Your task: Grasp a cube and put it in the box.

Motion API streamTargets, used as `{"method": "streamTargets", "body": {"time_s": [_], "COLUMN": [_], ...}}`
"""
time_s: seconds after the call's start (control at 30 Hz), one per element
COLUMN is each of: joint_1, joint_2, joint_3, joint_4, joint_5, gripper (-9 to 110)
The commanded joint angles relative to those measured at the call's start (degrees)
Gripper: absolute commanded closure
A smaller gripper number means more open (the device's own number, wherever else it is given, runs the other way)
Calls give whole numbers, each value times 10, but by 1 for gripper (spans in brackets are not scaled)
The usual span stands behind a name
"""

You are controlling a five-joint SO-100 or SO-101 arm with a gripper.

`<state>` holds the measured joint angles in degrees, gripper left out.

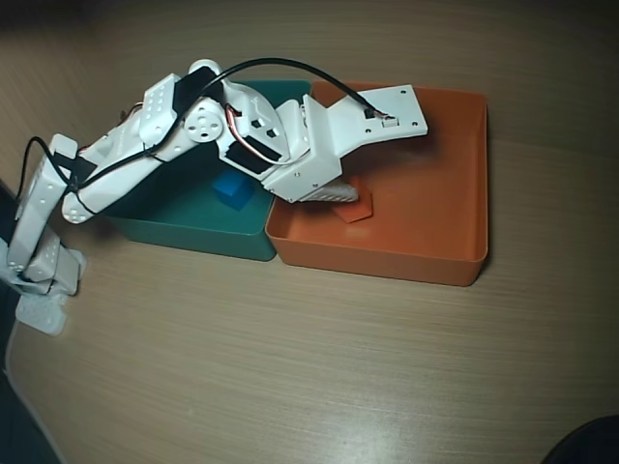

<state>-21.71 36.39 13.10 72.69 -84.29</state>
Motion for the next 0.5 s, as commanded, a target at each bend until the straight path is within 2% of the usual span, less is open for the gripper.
{"method": "streamTargets", "body": {"time_s": [0.0, 0.47], "joint_1": [2, 0], "joint_2": [14, 14], "joint_3": [-47, -47], "joint_4": [-4, -4], "joint_5": [-4, -4], "gripper": [57, 56]}}
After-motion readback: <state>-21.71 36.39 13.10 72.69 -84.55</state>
